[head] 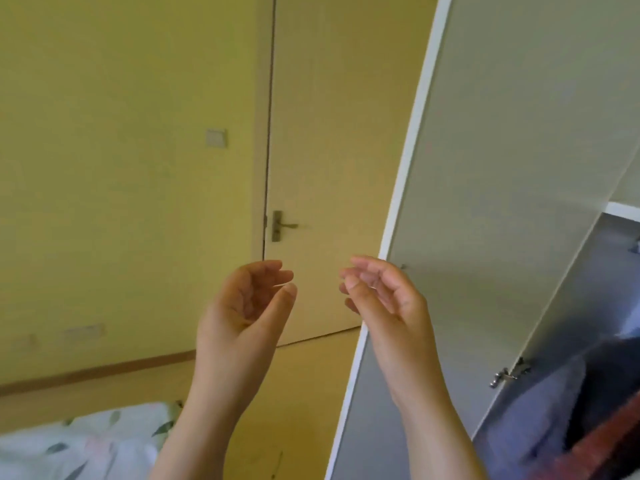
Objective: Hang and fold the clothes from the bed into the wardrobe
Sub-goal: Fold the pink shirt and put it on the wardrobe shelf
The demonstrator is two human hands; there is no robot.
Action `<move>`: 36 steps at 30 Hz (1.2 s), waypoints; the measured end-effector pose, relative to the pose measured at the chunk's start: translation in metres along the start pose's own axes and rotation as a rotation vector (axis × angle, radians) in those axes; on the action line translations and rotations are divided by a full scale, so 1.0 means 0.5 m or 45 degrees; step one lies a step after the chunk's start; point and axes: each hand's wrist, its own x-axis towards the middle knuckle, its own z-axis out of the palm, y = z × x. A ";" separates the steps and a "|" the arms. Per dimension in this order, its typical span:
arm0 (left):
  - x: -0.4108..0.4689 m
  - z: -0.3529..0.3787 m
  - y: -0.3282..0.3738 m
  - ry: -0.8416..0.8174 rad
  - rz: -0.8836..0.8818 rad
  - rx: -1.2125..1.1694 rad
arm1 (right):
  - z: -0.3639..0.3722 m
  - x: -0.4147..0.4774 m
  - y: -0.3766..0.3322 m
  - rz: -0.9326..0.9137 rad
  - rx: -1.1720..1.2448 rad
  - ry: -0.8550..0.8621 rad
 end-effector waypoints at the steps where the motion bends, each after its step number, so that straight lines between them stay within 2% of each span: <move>1: 0.009 -0.011 -0.003 0.042 0.013 0.025 | 0.015 0.014 0.009 -0.001 0.006 -0.047; 7: 0.046 -0.036 -0.029 0.256 0.090 0.131 | 0.074 0.092 0.059 -0.037 0.121 -0.277; 12: 0.088 -0.053 -0.056 0.348 0.113 0.230 | 0.118 0.159 0.110 0.014 0.235 -0.396; 18: 0.173 -0.121 -0.097 0.508 0.110 0.303 | 0.236 0.238 0.156 0.028 0.331 -0.533; 27: 0.349 -0.295 -0.155 0.645 0.124 0.431 | 0.487 0.373 0.226 0.024 0.366 -0.671; 36: 0.501 -0.377 -0.247 0.698 0.055 0.473 | 0.639 0.510 0.326 0.072 0.407 -0.704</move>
